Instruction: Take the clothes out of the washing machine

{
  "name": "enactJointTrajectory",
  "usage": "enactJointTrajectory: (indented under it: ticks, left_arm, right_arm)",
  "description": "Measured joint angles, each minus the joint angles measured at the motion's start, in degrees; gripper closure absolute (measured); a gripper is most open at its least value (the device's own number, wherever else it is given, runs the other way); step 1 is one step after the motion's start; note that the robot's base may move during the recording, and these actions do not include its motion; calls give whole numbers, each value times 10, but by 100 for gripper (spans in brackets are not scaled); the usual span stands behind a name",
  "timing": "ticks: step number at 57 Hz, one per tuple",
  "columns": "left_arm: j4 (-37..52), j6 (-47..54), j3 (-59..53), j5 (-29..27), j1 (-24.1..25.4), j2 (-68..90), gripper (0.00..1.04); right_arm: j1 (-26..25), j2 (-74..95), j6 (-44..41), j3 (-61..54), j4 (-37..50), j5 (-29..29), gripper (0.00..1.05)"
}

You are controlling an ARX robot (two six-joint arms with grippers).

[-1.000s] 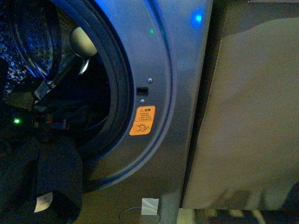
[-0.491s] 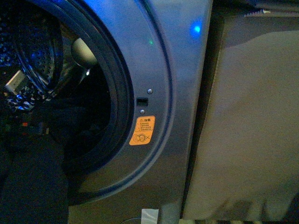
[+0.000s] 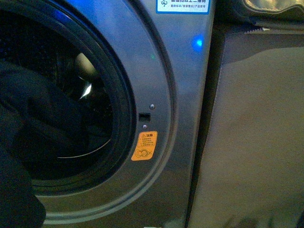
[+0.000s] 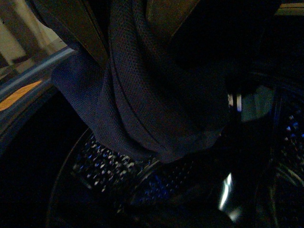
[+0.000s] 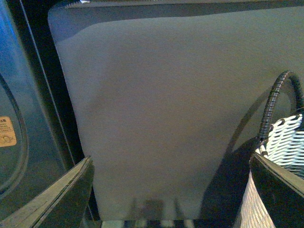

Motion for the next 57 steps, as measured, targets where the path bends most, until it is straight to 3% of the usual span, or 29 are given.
enactJointTrajectory:
  ticks: [16, 28, 47, 57]
  left_arm:
    - [-76, -2, 23, 61, 10, -161, 93]
    - [-126, -1, 106, 73, -23, -207, 93]
    - [-186, 13, 276, 19, -142, -165, 93]
    - [-238, 18, 385, -13, -245, -121, 93]
  right_arm:
    - [0, 0, 0, 0, 0, 0, 7]
    - [0, 0, 0, 0, 0, 0, 7]
    - [0, 0, 0, 0, 0, 0, 7]
    - [0, 0, 0, 0, 0, 0, 7]
